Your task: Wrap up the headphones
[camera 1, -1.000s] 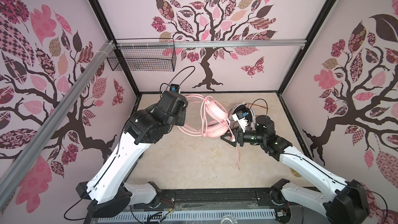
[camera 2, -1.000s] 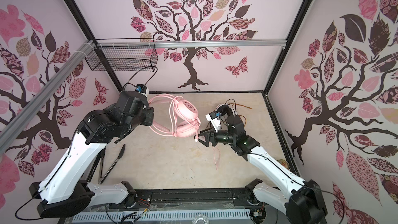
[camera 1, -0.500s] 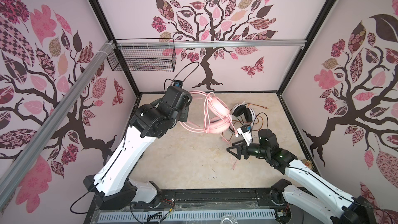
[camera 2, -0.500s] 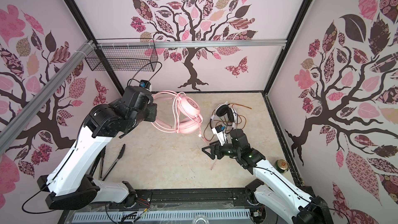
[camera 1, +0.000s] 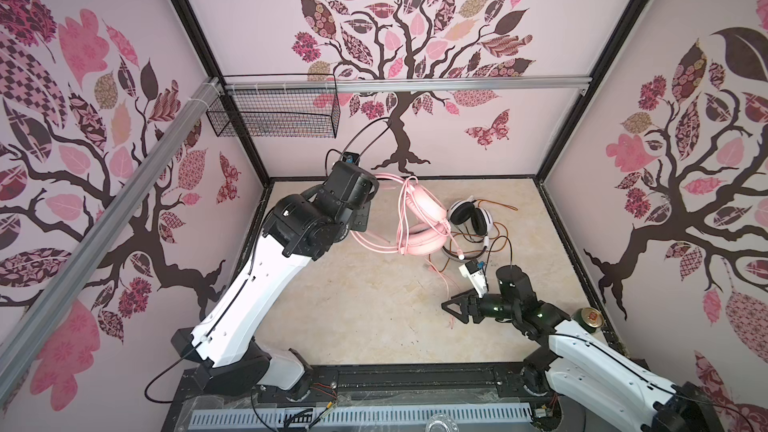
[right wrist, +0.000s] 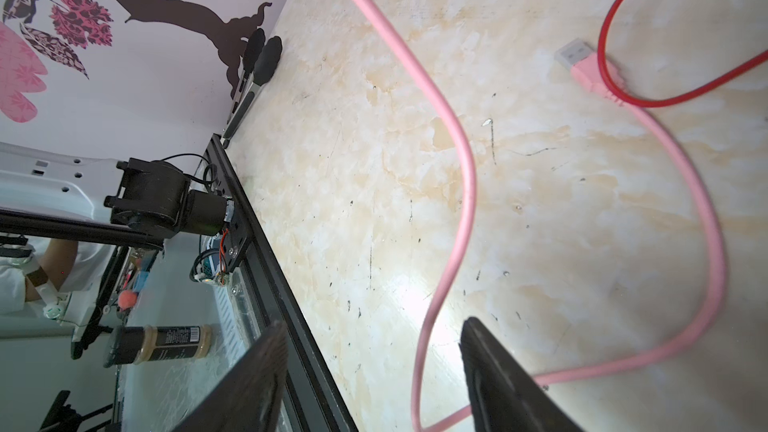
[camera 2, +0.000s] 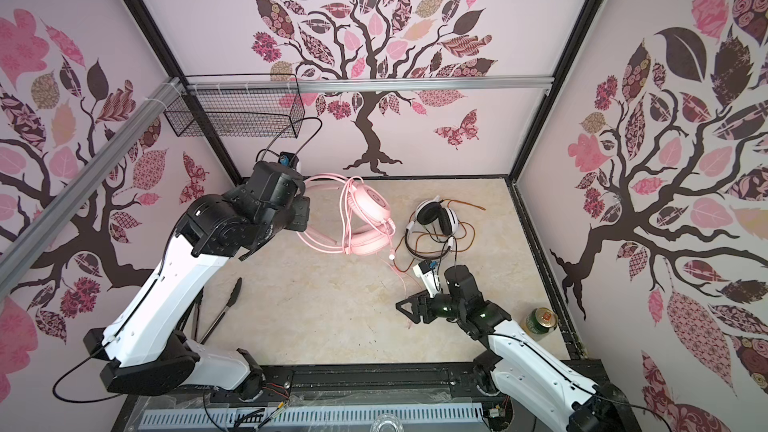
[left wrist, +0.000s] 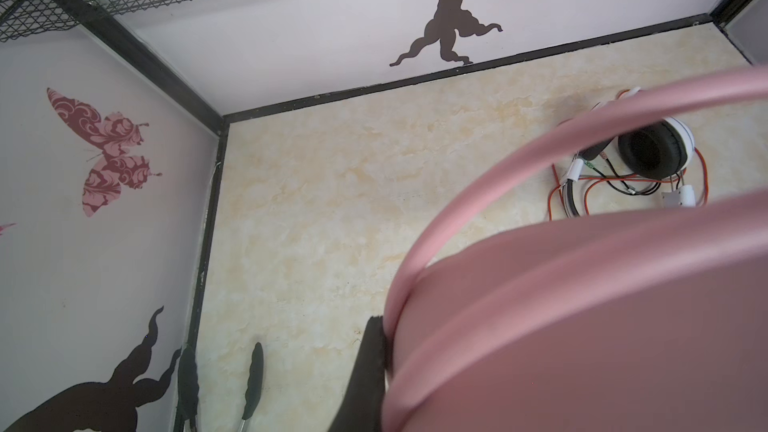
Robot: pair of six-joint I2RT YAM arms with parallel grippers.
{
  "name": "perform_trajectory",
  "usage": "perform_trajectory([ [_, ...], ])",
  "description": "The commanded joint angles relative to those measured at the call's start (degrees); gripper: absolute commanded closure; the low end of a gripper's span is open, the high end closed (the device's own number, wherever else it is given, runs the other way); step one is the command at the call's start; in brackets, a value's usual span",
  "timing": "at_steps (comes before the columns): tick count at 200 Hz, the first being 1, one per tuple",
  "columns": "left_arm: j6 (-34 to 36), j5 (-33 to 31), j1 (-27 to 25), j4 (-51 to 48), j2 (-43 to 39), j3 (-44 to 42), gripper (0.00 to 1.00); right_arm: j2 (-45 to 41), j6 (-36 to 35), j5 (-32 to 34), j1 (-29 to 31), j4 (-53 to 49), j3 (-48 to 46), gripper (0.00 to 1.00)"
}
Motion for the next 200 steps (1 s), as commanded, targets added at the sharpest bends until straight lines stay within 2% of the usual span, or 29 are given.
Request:
perform_trajectory([
  [1, -2.33, 0.86, 0.43, 4.48, -0.35, 3.38, 1.0, 0.87, 1.92, -0.47, 1.97, 3.89, -1.55, 0.32],
  [12, -2.74, 1.5, 0.91, 4.89, -0.37, 3.2, 1.0, 1.52, 1.72, 1.36, 5.14, 4.47, -1.76, 0.33],
  [20, -3.2, 2.64, 1.65, 5.13, -0.35, 3.2, 1.0, 2.13, 1.66, 2.7, 7.48, 4.91, -1.75, 0.4],
  [29, -4.02, 5.28, 3.57, 5.47, -0.37, 2.92, 1.0, 2.93, 2.21, 3.09, 9.28, 6.23, -1.88, 0.52],
  [39, -5.15, 9.57, 6.85, 6.42, -0.72, 1.96, 1.0, 3.91, 3.38, 2.43, 10.08, 8.14, -1.99, 0.7],
  [63, -9.45, 22.38, 18.5, 11.71, -3.06, -4.7, 1.0, 4.28, 3.92, 1.59, 11.18, 9.09, -1.02, 1.0],
  [87, -14.84, 32.88, 30.87, 17.59, -5.28, -10.67, 1.0, 3.49, -0.95, 4.23, 14.93, 2.21, 3.78, 1.0],
  [106, -17.78, 35.47, 35.94, 19.11, -5.21, -12.2, 1.0, 4.14, -5.51, 7.89, 19.04, -5.29, 9.35, 1.0],
  [157, -20.54, 29.89, 36.52, 17.62, -3.48, -11.22, 1.0, 7.17, -11.95, 14.77, 26.91, -18.74, 22.64, 1.0],
  [200, -19.04, 14.99, 36.53, 12.91, -1.73, -10.51, 1.0, 7.5, -17.55, 23.21, 30.24, -32.95, 35.05, 1.0],
])
